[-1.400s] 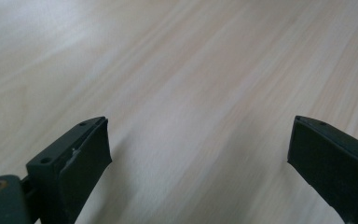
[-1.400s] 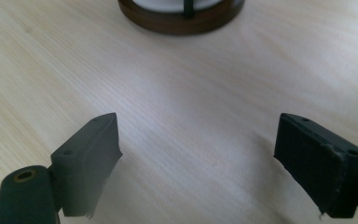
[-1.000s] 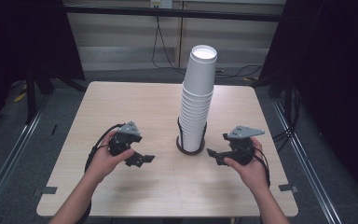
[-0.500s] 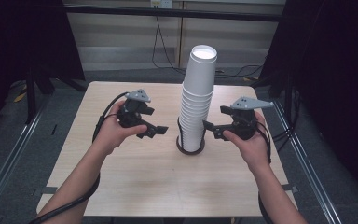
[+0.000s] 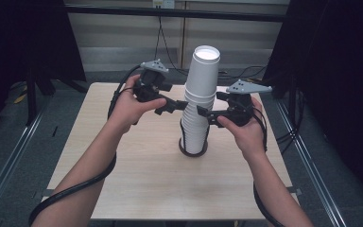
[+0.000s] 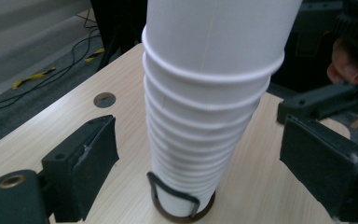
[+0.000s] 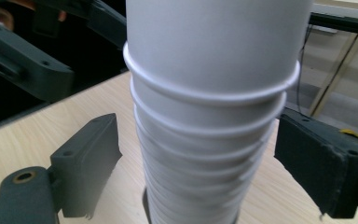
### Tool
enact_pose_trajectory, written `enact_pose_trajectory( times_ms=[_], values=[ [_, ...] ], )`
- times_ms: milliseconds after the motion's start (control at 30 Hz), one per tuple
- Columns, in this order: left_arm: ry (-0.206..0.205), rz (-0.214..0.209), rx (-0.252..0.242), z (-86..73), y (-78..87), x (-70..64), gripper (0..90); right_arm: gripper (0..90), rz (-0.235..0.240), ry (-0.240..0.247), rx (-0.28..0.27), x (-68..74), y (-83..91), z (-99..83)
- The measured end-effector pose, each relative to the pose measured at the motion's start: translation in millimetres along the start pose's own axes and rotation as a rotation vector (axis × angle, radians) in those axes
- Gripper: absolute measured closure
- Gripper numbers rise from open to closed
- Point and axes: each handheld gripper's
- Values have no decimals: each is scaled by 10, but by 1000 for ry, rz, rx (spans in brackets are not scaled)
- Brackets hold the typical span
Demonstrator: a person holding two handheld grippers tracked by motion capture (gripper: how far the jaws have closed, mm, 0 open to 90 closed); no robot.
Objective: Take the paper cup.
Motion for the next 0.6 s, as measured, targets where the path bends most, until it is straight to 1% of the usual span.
enact_pose_trajectory(
  times_ms=[33,67,133,167,233,267,300,333,400,533,567,600],
  values=[
    [0,5,-14,73,-49,-7,107,134,-5,-2,1,3,-10,7],
    [2,4,-17,98,-62,-7,107,134,-7,-9,1,9,-18,11],
    [5,2,-24,128,-85,-5,108,136,-9,-5,3,11,-21,15],
    [8,17,-32,188,-121,-11,107,144,-22,3,2,14,-30,18],
    [3,19,-35,215,-136,-5,108,141,-18,-6,-8,9,-41,19],
    [19,18,-44,249,-160,-15,106,141,-18,-7,-11,3,-48,21],
    [18,14,-49,268,-177,-23,105,140,-20,-11,-16,2,-51,23],
    [10,19,-50,315,-219,-44,98,140,-18,-14,-19,-1,-59,25],
    [-1,10,-49,352,-281,-56,86,139,-18,-15,-22,-4,-62,27],
    [-2,17,-41,380,-370,-73,56,140,-19,-18,-26,-3,-65,24],
    [-6,10,-41,385,-419,-75,4,140,-22,-15,-23,1,-68,25],
    [-6,10,-41,385,-419,-75,0,140,-22,-16,-24,1,-69,24]
  ],
)
Point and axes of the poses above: each handheld gripper's, and its own axes: y roughly backward along the jaws, z roughly out of its top, x roughly to its left, and after that the axes turned 6 degrees about -y, right-handed
